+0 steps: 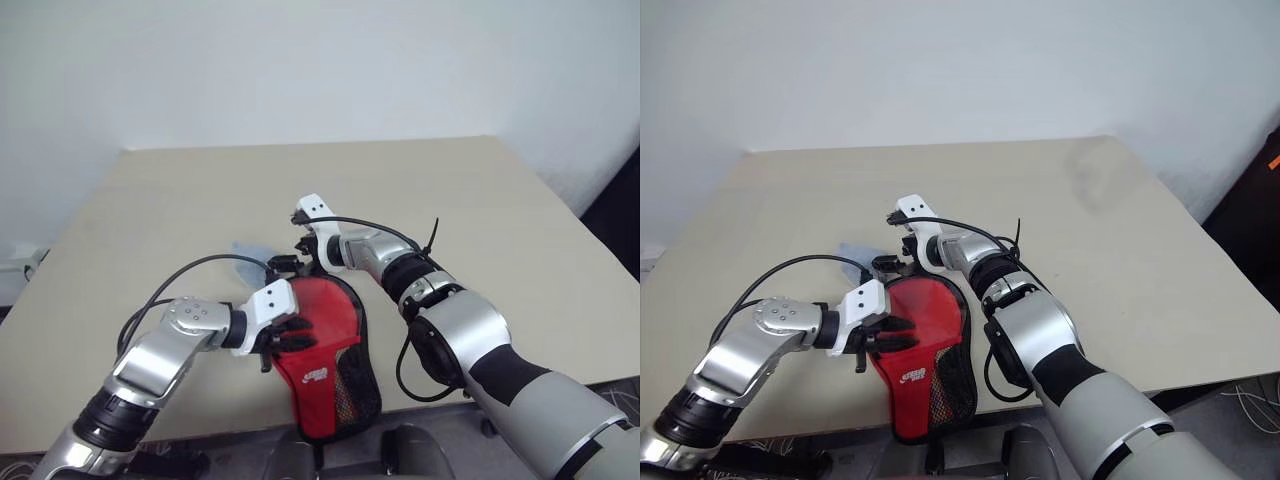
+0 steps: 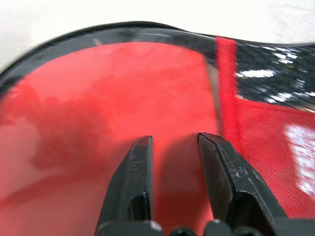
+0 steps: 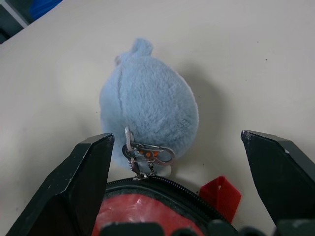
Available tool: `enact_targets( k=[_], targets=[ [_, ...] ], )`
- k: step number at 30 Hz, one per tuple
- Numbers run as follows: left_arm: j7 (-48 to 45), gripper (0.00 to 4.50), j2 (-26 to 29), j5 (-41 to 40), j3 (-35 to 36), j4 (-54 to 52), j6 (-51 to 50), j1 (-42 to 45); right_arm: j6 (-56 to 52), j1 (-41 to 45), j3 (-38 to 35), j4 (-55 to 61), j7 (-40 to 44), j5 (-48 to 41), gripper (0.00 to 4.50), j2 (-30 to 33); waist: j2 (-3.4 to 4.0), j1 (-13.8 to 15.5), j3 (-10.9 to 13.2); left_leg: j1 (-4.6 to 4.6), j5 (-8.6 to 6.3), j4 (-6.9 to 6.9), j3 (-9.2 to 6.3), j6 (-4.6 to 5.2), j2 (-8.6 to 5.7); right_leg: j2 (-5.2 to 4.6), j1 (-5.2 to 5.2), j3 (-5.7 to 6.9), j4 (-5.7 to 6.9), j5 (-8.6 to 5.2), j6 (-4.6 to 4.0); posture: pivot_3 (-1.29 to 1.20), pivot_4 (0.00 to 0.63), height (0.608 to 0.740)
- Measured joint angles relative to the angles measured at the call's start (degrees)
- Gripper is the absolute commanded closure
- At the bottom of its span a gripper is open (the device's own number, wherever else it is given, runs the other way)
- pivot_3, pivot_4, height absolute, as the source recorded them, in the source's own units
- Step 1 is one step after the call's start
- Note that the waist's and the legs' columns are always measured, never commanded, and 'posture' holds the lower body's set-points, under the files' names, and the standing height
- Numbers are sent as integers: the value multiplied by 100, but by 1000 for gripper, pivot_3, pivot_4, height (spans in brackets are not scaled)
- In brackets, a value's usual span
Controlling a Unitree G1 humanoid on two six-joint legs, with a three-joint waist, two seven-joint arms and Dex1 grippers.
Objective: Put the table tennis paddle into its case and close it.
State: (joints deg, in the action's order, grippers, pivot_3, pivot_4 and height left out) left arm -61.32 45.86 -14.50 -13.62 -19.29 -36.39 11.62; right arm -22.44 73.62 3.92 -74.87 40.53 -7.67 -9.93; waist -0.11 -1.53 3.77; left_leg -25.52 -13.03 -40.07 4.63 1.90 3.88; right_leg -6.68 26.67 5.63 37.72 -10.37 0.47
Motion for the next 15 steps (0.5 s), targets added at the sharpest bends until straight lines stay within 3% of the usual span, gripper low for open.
enact_targets(
  k=[6,15],
  targets=[
    [-126,3078,356,-51,160,-60,211,-230,29,14,-49,-3,44,97,27,-7,1,-35,0,0,2,4,-1,-4,2,1,2,1,0,0,0,0,0,688],
    [-7,3078,407,-14,306,73,463,-376,128,20,-71,-3,95,110,27,-13,1,-34,0,0,4,4,0,-7,3,1,5,1,0,1,-3,0,0,688]
  ],
)
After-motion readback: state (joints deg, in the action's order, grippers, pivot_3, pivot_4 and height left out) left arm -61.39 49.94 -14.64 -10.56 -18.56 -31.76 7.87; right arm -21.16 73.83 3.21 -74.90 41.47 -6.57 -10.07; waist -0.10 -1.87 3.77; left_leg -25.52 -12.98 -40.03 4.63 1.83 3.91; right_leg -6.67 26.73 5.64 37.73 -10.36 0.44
